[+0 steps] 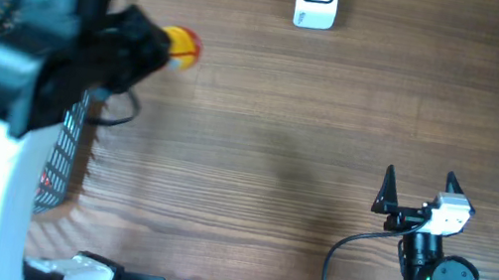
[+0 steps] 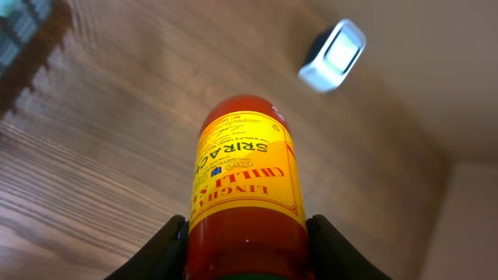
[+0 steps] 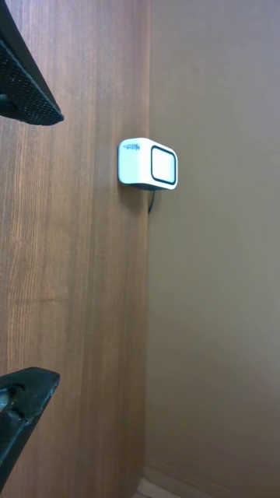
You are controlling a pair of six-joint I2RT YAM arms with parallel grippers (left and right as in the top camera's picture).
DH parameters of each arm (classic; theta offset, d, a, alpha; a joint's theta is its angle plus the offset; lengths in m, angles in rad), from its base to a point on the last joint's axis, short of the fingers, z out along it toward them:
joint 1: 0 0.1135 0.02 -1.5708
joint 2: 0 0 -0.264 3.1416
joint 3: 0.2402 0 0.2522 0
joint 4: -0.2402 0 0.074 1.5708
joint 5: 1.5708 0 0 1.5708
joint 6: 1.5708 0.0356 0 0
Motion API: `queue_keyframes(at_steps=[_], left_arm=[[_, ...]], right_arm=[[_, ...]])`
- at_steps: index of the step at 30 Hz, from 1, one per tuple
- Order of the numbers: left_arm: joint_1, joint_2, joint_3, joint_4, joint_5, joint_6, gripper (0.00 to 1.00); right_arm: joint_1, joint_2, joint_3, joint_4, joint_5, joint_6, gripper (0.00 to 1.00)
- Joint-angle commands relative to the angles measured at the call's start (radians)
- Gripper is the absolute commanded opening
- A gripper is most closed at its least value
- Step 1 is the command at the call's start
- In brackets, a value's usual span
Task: Scan the item barcode
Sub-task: 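Carry the sriracha bottle out and set it upright on the table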
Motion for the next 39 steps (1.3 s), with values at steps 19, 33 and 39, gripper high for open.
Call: queue_keyframes(at_steps=[19, 33, 39], left_arm=[[-0.291, 0.583, 0.012, 0.086, 0.023, 0.464, 0.23], [-0.291, 0.59, -0.027, 0.163, 0.14, 0.465, 0.25], [-0.291, 0.62, -0.083, 0.161, 0.124, 0.521, 0.25]], right_arm=[[0.003, -0.002, -0.001, 0.002, 0.013, -0.017, 1.0], [0.003, -0.002, -0.001, 0.002, 0.013, -0.017, 1.0], [0.003, -0.002, -0.001, 0.002, 0.014, -0.017, 1.0]])
